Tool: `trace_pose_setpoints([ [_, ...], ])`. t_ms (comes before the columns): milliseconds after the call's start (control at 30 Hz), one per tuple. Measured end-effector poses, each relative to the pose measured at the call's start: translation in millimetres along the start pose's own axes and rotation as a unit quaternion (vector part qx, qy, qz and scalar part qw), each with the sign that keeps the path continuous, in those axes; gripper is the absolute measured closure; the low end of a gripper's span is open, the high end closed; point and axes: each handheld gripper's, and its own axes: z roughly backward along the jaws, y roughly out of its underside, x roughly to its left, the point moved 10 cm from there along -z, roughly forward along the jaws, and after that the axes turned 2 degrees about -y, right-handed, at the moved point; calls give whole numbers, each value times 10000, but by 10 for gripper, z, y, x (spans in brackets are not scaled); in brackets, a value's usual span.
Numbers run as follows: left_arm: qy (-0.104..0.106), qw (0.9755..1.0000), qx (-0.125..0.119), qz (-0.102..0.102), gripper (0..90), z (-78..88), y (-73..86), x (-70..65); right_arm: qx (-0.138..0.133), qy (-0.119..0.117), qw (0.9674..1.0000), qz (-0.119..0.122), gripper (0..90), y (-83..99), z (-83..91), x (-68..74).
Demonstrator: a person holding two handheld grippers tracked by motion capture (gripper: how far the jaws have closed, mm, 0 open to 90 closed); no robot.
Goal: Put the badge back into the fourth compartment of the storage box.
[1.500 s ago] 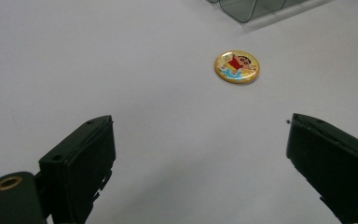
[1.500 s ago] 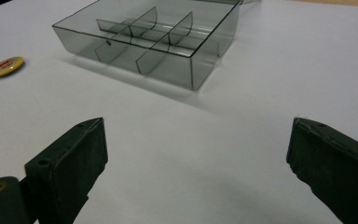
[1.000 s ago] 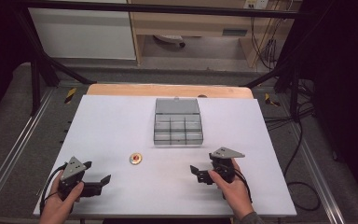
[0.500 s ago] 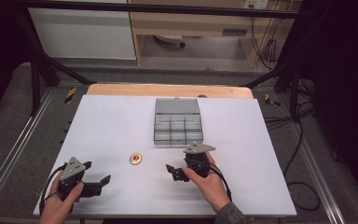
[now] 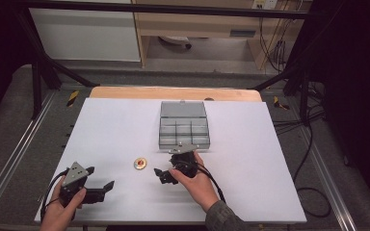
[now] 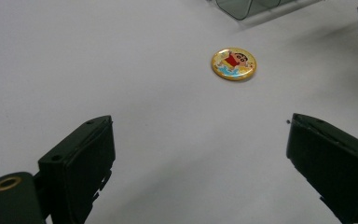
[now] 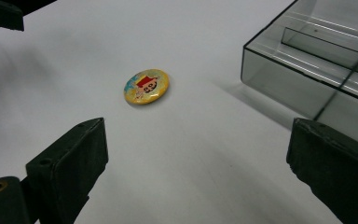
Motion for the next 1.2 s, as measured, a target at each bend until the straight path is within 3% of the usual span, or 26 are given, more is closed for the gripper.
trace_pose_setpoints([
  [333,-23,10000,-18,44,79,3,0,12,214,-124,9996,107,53,-35,-184,173],
  [733,-46,10000,-7,47,79,15,5,28,259,-261,9993,120,51,-69,-409,373],
  [1000,-47,10000,-9,47,79,16,5,31,319,-165,9993,-39,202,-52,-558,400],
  [1200,-47,10000,-13,46,79,18,4,30,338,106,9990,274,303,-77,-682,402],
])
